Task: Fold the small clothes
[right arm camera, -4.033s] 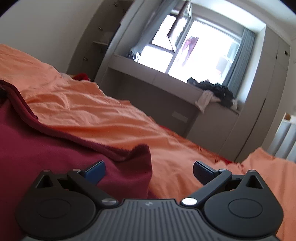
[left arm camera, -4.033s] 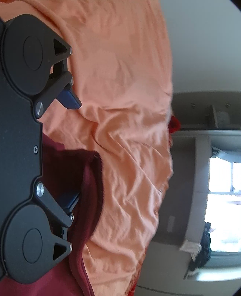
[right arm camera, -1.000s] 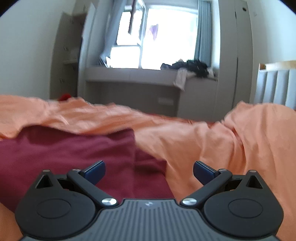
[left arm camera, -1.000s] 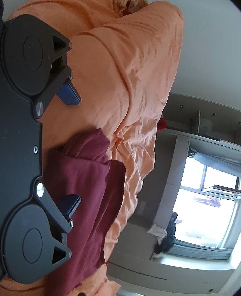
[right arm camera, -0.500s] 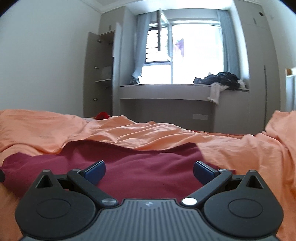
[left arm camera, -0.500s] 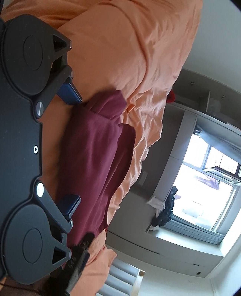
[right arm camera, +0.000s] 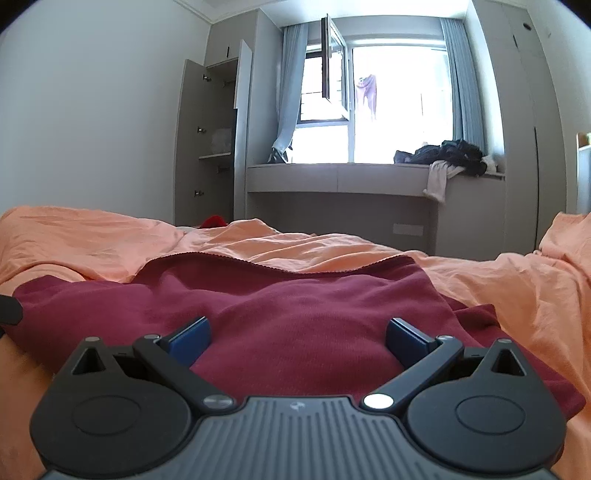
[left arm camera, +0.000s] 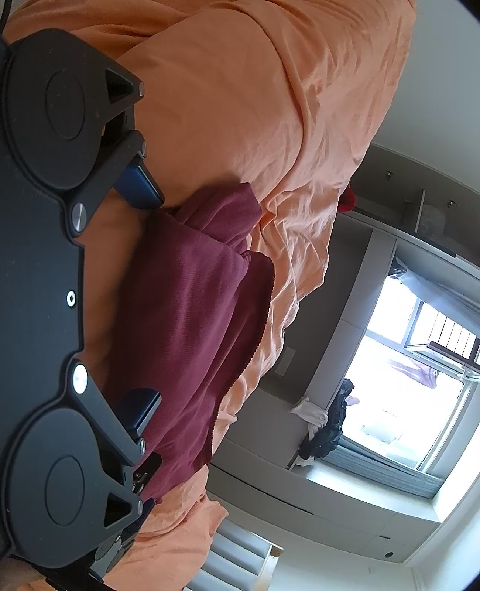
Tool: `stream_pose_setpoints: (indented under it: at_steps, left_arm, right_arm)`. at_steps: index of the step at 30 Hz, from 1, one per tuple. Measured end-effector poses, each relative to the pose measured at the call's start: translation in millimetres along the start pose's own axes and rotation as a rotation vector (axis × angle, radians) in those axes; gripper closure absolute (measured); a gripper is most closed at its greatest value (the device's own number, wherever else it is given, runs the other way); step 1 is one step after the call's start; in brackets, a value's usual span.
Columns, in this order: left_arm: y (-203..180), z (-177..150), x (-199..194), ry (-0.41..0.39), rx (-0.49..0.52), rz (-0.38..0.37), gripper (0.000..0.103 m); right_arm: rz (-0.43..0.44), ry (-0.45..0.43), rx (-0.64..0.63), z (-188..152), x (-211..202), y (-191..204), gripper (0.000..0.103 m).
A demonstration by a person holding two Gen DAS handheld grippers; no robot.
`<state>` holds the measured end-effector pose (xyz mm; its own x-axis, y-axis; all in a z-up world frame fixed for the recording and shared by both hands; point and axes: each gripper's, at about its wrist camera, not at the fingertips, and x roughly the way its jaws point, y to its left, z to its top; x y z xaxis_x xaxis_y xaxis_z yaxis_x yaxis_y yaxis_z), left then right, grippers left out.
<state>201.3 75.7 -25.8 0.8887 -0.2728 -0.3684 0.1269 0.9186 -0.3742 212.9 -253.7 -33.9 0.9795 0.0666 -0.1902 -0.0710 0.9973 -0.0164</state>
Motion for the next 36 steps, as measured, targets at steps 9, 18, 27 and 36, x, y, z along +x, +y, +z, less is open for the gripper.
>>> stream_pose_setpoints:
  at_steps: [9,18,27,36]
  left_arm:
    - [-5.2,-2.8,0.3,-0.005,0.034,0.016,0.0]
    - [-3.5,-5.9,-2.6,-0.002,0.023,-0.027,0.0]
    - [3.0,-2.6,10.6,0.016,-0.095,-0.105,0.0]
    - [3.1,6.3,38.0,-0.002,-0.206,-0.026,0.0]
  right_arm:
    - [-0.004,-0.009,0.009,-3.0,0.2,0.3,0.0]
    - [-0.008,-0.011,0.003,-2.8,-1.9,1.4,0.0]
    - [0.042,-0.007,-0.017,7.9,0.5,-0.1,0.0]
    - [0.032,0.034,-0.094,11.7,13.4,26.5,0.0]
